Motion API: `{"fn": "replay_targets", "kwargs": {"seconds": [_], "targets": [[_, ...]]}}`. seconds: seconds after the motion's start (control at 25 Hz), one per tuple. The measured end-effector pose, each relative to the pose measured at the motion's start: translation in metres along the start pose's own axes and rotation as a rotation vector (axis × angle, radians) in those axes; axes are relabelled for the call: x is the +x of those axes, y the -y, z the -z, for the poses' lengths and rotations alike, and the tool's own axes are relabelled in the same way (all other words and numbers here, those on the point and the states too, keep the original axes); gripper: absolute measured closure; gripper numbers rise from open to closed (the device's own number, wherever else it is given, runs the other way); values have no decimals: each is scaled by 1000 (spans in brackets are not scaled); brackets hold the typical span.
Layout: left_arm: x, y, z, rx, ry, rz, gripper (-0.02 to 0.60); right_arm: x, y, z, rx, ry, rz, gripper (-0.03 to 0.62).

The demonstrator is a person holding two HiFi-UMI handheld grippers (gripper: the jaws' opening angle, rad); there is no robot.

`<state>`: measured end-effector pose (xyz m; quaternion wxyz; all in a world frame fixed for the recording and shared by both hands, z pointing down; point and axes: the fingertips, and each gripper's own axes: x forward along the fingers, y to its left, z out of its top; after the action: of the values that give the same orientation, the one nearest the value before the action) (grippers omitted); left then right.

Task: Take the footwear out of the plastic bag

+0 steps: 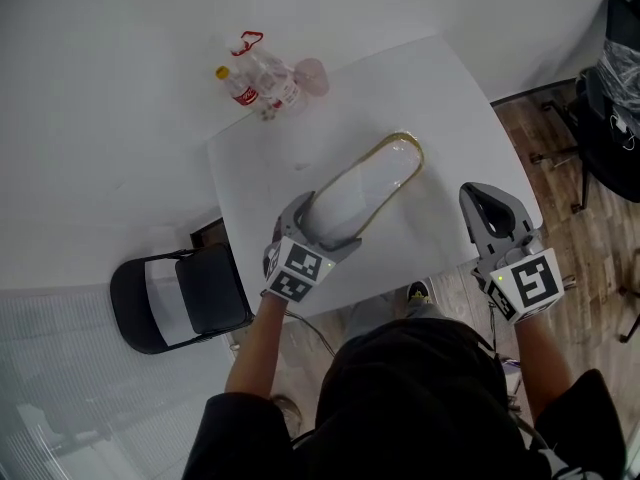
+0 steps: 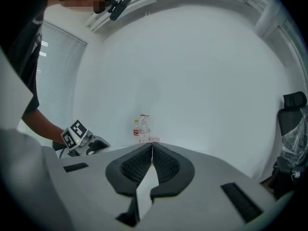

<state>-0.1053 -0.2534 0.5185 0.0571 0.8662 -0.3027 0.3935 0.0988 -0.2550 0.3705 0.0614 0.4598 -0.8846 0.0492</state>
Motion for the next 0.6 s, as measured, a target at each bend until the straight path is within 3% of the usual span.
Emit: {"fn": "replay_targets", "kwargs": {"seconds": [0.28,0.6], "targets": [[-57,-11,-31,53,130,-102,14,-13,6,-55,-106,15,-108,576],[-93,-3,-44,98,235,-194,14,-27,0,-98,10,52,-256,574]]}}
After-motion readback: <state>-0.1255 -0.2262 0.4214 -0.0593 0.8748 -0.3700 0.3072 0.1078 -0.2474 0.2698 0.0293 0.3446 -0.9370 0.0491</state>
